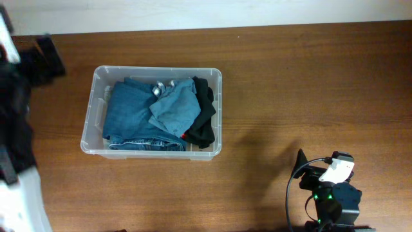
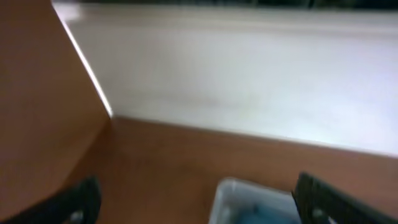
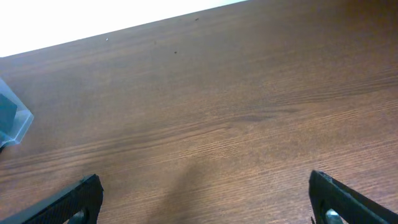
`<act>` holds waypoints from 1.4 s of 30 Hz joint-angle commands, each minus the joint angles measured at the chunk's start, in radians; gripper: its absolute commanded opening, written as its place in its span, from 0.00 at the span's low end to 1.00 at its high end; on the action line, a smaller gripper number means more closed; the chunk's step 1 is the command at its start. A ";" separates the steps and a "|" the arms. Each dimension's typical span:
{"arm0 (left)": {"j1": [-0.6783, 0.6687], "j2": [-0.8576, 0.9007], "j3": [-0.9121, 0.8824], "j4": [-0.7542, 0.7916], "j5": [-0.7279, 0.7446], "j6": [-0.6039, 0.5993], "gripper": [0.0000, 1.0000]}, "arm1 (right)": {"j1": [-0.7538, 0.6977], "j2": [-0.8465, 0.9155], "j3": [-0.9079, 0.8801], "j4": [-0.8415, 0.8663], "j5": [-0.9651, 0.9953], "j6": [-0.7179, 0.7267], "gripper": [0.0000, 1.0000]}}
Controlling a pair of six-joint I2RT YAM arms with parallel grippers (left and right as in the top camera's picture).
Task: Pack container
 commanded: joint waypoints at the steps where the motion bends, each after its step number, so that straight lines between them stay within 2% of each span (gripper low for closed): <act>1: 0.000 -0.224 -0.366 0.160 0.065 0.094 0.99 | -0.006 -0.010 -0.007 0.000 -0.005 0.008 0.98; 7: 0.000 -0.544 -0.860 0.405 0.155 0.093 0.99 | -0.006 -0.010 -0.007 0.000 -0.005 0.008 0.98; 12: -0.042 -0.761 -1.151 0.523 0.171 0.093 0.99 | -0.006 -0.010 -0.007 0.001 -0.005 0.008 0.98; 19: -0.187 -1.069 -1.455 0.559 0.077 0.093 0.99 | -0.006 -0.010 -0.007 0.000 -0.005 0.008 0.98; 29: -0.219 -1.294 -1.717 0.605 0.057 0.093 0.99 | -0.006 -0.010 -0.007 0.001 -0.005 0.008 0.98; 42: -0.225 -1.291 -1.730 0.637 0.054 0.093 0.99 | -0.006 -0.010 -0.007 0.000 -0.006 0.008 0.98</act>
